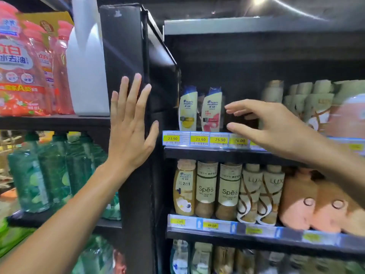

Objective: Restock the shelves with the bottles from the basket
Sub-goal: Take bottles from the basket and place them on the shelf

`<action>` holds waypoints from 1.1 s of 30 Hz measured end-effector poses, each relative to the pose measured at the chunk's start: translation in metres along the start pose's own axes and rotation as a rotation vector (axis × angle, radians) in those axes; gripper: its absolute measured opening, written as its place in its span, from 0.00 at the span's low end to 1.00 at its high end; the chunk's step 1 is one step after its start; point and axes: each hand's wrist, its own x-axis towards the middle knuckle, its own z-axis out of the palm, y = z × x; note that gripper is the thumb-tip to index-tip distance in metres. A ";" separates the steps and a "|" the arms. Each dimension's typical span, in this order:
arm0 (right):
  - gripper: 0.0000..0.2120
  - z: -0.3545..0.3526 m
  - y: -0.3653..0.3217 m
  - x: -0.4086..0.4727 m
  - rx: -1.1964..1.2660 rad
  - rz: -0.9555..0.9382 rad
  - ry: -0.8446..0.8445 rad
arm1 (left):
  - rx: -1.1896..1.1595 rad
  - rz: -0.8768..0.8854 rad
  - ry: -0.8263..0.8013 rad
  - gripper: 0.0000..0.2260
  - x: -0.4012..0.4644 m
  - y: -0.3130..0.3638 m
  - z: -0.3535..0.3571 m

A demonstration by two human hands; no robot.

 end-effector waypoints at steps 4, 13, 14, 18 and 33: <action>0.20 0.038 -0.012 -0.099 0.112 -0.077 -0.058 | -0.049 -0.039 -0.128 0.34 -0.073 0.017 -0.005; 0.22 0.245 0.016 -0.320 0.296 0.200 -0.549 | -0.222 -0.254 -0.719 0.29 -0.368 0.104 -0.018; 0.23 0.266 0.019 -0.346 0.302 0.238 -0.624 | -0.228 -0.293 -0.833 0.29 -0.404 0.112 -0.021; 0.24 0.319 0.027 -0.435 0.344 0.362 -0.877 | -0.234 -0.357 -1.239 0.30 -0.518 0.134 -0.037; 0.23 0.443 0.006 -0.627 0.238 0.787 -1.361 | -0.424 -0.545 -1.874 0.29 -0.764 0.152 -0.001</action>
